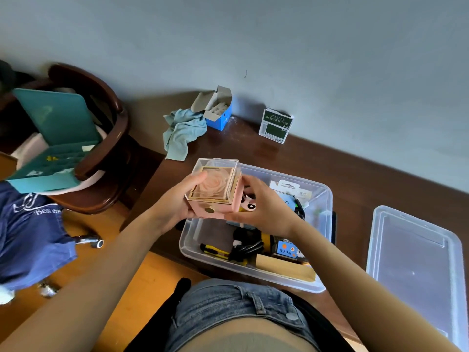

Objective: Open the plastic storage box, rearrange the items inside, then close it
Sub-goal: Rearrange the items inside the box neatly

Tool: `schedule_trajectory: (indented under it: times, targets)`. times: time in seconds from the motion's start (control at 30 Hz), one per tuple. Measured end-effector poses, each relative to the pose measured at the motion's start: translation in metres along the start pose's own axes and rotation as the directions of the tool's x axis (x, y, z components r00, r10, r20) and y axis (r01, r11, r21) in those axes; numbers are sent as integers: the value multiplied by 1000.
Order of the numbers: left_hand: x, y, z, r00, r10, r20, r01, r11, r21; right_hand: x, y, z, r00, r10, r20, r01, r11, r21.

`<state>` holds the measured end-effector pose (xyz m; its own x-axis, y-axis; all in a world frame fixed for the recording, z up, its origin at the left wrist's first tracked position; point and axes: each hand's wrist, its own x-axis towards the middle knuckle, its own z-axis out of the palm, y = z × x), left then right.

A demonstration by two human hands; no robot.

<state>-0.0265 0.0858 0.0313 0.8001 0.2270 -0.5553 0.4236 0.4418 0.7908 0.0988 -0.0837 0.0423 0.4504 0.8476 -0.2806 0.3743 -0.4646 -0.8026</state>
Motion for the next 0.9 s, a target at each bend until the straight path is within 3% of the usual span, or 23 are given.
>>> schedule_trajectory:
  times: [0.07,0.13,0.3,0.47,0.67,0.77,0.83,0.9]
  targets:
    - [-5,-7,0,994,89,-65,-87,996,34,2,6,-2,984,108,142,-77,975,-208]
    - [-10,-13,-1,978,164,-127,-170,985,-37,3,10,3,948,171,270,-55,919,-390]
    - [-17,-23,-6,926,254,-279,-318,924,-214,26,11,53,847,171,502,88,888,-451]
    - [-26,-31,-12,875,279,-396,-381,901,-207,58,31,108,748,353,562,99,777,-621]
    - [-35,-39,-17,844,260,-469,-405,882,-241,66,39,120,651,421,632,213,698,-684]
    - [-36,-39,-15,842,265,-470,-412,878,-243,60,26,106,680,315,662,326,679,-658]
    - [-36,-38,-13,850,273,-451,-410,879,-242,48,15,91,763,143,631,306,779,-547]
    - [-34,-35,-9,861,292,-417,-410,883,-227,30,5,66,860,-42,508,242,911,-334]
